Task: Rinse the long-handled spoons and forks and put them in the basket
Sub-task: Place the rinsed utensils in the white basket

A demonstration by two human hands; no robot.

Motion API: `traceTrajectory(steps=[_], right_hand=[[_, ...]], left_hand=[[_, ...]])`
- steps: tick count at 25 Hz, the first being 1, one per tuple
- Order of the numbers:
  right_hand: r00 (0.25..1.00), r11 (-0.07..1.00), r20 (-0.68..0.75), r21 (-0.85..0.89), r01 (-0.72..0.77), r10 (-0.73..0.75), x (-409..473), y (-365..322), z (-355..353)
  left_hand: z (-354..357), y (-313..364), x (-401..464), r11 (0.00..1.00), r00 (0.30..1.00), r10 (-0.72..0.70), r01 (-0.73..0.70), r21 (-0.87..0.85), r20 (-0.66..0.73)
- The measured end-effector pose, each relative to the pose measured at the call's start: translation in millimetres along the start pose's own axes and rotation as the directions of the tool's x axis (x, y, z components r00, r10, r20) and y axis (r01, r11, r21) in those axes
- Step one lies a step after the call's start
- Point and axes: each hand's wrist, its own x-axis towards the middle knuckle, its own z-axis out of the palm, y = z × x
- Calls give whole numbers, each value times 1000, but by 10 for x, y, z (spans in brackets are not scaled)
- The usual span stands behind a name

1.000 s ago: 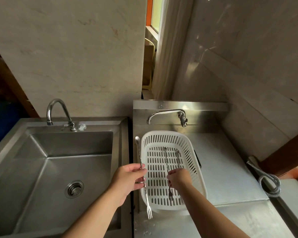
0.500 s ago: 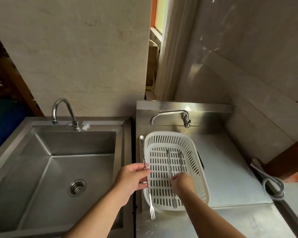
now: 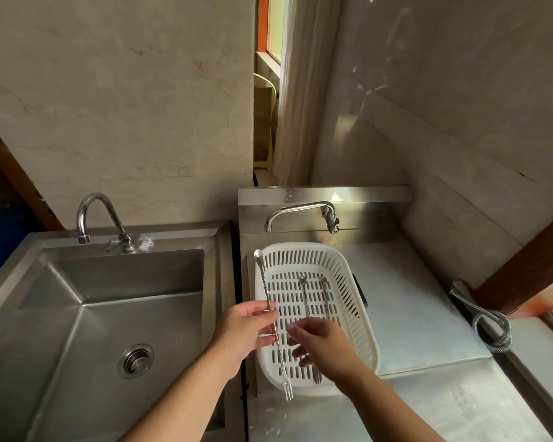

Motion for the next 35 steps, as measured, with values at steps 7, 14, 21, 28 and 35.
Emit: traceTrajectory(steps=[7,14,21,28,35], right_hand=[[998,998,-10,29,59,-59,-293,-46,43],[997,997,-78,-72,23,-29,-174,59,23],[984,953,-149,-271,-137,100,229,174,9],[950,892,-189,-338,-300,248,632,346,173],[940,837,-179,-430,-339,289,802,464,311]], left_hand=[[149,9,16,996,998,57,-58,63,24],[-66,-169,38,829,962,263,-262,494,68],[-335,-474,-17,370,965,104,-263,891,242],[-374,-566,-33,257,969,73,-246,935,236],[-368,-584,-47,270,980,45,-199,942,194]])
